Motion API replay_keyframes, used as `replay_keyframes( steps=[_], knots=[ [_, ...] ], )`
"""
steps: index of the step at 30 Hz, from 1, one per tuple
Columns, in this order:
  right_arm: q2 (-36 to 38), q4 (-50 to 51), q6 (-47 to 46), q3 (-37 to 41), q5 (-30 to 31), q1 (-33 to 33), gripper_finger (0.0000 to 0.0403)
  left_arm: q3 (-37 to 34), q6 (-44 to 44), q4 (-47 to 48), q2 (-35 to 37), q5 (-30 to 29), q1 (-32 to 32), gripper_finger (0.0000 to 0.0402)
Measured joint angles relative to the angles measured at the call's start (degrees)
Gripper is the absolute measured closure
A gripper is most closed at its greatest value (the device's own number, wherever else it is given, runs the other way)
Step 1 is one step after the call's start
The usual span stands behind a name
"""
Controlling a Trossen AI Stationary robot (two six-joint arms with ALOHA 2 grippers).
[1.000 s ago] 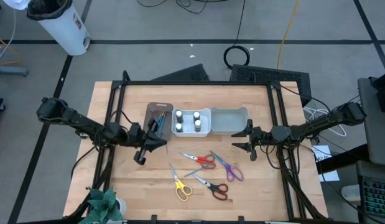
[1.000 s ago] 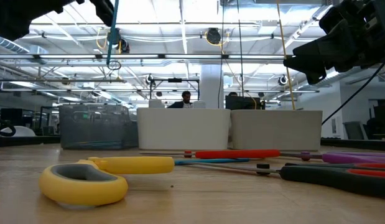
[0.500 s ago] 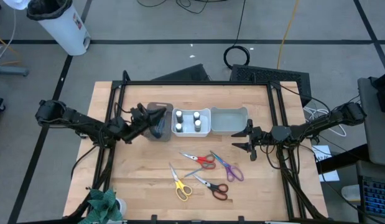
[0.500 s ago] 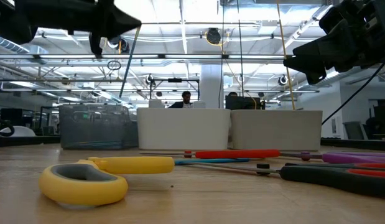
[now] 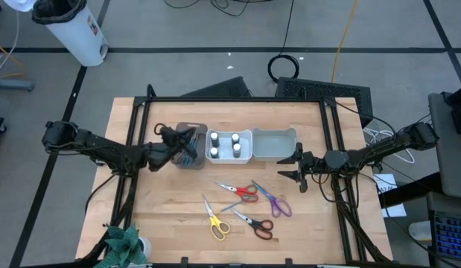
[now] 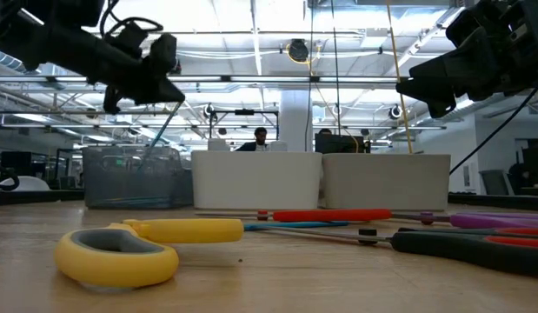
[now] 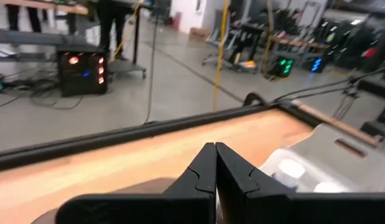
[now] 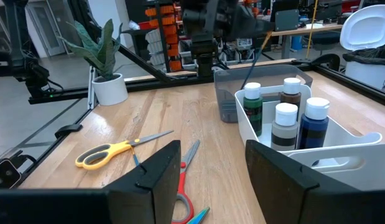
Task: Pick & Place Paint Supplies
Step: Put the blue paint brush into the black bin
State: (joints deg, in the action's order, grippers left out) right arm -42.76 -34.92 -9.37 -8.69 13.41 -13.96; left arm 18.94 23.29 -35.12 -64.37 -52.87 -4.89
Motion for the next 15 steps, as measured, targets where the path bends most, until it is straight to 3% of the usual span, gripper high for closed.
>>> replay_keyframes(
  steps=[15],
  knots=[
    [0.0,0.0,0.0,0.0,0.0,0.0,0.0232,0.0,12.1,14.6,0.0,-2.0,0.0,0.0401]
  ],
)
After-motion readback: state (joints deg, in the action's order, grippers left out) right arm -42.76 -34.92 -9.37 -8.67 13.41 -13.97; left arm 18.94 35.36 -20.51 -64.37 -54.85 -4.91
